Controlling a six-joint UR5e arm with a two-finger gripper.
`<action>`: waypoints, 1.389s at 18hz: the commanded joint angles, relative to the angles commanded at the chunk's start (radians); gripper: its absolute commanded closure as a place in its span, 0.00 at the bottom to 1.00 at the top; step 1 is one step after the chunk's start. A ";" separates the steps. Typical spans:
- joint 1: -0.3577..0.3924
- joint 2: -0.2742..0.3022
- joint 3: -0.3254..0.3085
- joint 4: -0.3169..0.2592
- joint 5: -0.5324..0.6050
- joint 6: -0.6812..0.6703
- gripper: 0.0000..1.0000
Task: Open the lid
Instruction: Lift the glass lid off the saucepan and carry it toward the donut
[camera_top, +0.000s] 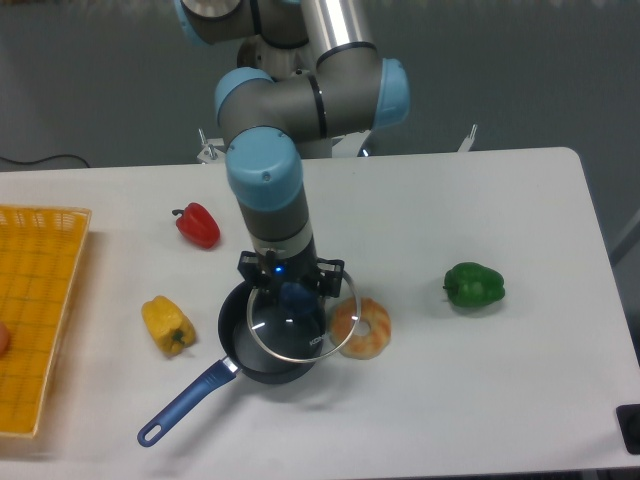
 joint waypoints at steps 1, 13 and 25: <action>0.012 0.002 0.000 -0.002 0.002 0.037 0.46; 0.104 0.023 -0.005 -0.028 0.003 0.252 0.48; 0.161 0.043 -0.012 -0.029 0.000 0.336 0.49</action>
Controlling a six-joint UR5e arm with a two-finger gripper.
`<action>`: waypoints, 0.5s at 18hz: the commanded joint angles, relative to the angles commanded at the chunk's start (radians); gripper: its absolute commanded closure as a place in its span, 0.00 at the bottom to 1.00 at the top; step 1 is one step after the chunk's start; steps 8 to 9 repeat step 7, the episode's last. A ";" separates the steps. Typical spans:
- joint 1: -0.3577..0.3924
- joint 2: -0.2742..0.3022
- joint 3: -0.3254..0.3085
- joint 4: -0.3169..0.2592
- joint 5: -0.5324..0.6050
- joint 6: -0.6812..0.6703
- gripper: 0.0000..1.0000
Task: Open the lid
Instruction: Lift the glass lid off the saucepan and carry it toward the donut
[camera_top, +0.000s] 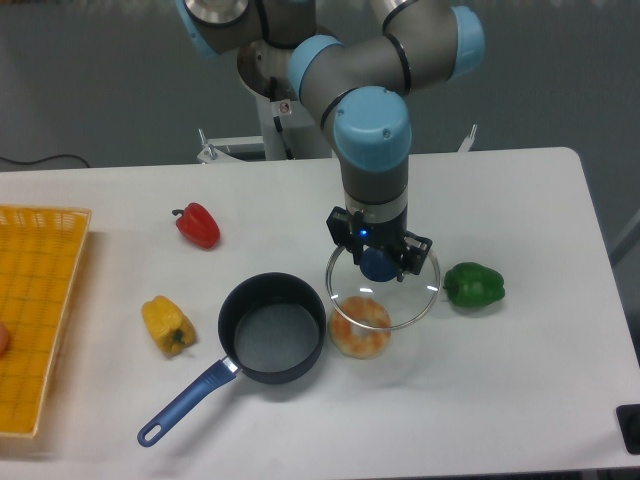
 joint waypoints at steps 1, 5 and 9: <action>0.002 0.002 -0.002 0.000 0.000 0.012 0.49; 0.002 0.006 -0.012 -0.008 0.003 0.055 0.49; 0.008 0.011 -0.015 -0.014 0.002 0.057 0.49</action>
